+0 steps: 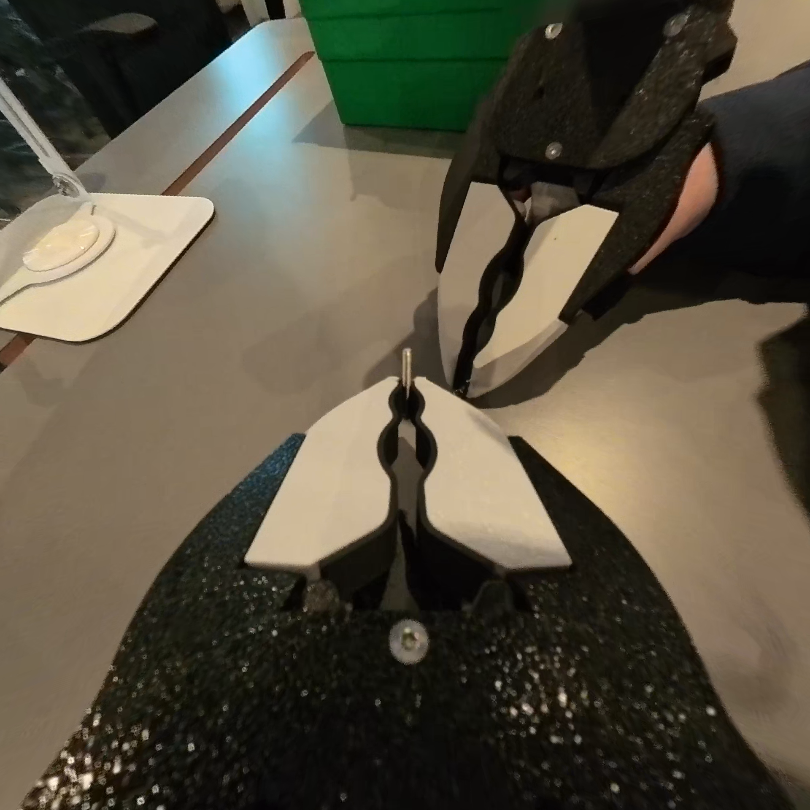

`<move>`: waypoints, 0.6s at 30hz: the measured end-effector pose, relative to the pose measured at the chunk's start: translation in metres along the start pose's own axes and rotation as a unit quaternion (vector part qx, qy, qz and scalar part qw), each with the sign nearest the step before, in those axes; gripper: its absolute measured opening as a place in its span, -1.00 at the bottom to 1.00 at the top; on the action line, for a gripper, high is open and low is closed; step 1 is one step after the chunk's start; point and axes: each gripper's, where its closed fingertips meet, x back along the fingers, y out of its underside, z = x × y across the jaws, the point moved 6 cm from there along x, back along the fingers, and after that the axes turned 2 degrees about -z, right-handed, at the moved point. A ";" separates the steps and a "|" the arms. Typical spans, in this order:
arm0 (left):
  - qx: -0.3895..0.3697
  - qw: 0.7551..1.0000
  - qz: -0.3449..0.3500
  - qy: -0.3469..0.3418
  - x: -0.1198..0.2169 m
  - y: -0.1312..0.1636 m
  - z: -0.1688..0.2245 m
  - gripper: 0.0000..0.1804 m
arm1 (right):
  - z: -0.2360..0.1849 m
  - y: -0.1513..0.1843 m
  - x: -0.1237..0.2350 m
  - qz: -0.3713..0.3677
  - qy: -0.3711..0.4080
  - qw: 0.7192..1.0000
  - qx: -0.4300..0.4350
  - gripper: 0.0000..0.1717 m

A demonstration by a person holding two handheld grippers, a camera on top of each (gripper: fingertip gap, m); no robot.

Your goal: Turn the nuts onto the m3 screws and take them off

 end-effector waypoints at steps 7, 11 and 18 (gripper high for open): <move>0.000 1.000 -0.008 0.003 -0.002 0.001 0.000 -0.99 | 0.000 -0.001 -0.002 0.001 0.005 1.000 0.001 -0.92; -0.001 1.000 -0.011 0.005 -0.002 0.001 0.000 -0.99 | 0.000 -0.001 -0.002 0.001 0.004 1.000 0.001 -0.94; -0.007 1.000 -0.019 0.013 -0.004 0.002 0.002 -0.99 | 0.002 -0.006 0.003 0.032 0.017 0.999 0.012 -0.94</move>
